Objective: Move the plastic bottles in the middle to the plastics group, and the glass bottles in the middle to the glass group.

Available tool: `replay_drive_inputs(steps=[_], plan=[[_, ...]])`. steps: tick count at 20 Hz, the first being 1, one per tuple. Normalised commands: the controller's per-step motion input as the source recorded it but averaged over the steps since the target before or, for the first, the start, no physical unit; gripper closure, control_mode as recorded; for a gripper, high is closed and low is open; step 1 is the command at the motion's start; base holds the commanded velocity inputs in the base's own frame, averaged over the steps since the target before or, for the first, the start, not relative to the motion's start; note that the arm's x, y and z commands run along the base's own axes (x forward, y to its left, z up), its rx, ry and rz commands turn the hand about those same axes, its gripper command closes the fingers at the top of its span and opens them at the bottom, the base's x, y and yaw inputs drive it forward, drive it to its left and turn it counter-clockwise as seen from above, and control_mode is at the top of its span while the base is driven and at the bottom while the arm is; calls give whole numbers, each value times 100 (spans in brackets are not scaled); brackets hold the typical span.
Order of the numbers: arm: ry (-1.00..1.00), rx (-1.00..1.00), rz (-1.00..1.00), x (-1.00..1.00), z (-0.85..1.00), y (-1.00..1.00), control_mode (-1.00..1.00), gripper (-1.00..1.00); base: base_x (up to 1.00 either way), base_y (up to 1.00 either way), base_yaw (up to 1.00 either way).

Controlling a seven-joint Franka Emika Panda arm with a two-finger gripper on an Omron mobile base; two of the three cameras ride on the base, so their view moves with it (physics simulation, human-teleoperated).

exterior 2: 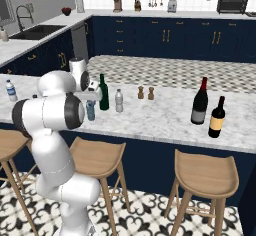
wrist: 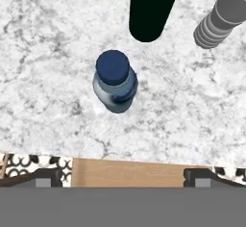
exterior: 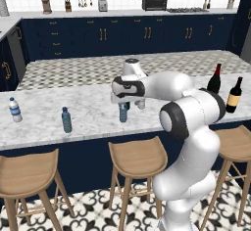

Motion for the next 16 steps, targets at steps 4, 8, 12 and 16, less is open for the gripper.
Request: replay_drive_inputs(steps=[4,8,12,16], plan=[[-10,0,0,23,-4,4,-100,-100,0,0,0],[-8,0,0,19,-19,8,-100,-100,0,0,0],[-2,0,0,16,-28,1,-100,-100,0,0,0],[-3,0,0,19,-12,0,-100,-100,0,0,0]])
